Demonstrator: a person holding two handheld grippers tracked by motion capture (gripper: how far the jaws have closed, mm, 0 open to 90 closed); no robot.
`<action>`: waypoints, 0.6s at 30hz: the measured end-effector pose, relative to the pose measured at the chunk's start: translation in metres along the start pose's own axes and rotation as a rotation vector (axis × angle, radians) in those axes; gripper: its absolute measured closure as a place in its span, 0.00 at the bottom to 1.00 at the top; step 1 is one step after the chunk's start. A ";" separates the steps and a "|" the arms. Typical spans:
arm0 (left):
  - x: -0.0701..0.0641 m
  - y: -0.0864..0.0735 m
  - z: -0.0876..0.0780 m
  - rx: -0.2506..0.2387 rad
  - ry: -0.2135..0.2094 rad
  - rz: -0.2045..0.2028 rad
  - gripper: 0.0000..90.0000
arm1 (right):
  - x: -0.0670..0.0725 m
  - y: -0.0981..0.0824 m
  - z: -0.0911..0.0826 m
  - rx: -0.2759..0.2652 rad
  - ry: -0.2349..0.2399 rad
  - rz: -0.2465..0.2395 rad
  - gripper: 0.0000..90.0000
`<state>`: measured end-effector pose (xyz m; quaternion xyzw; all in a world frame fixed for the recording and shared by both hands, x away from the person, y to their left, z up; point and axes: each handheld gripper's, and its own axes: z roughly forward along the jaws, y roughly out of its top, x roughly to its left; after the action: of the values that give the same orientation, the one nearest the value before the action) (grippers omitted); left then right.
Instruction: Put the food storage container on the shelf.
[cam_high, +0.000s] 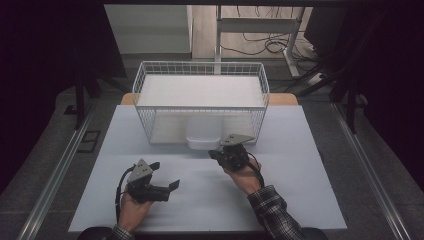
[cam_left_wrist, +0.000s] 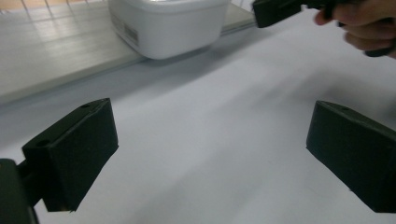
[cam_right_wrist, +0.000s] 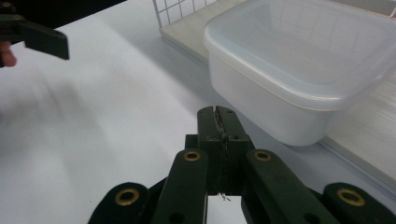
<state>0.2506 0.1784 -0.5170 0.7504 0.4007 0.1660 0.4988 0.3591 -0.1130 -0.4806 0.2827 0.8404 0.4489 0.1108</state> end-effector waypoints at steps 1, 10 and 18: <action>-0.001 -0.001 -0.002 -0.002 0.004 0.009 0.01 | 0.001 0.000 0.002 0.000 0.000 -0.001 0.99; -0.006 -0.006 -0.003 0.004 0.015 0.035 0.01 | -0.005 0.004 0.028 0.012 -0.011 0.022 0.99; -0.005 -0.007 -0.002 0.008 0.016 0.044 0.01 | -0.014 0.007 0.049 0.028 -0.040 0.035 0.99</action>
<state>0.2431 0.1769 -0.5221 0.7596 0.3885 0.1813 0.4891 0.3948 -0.0843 -0.5037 0.3076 0.8393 0.4331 0.1158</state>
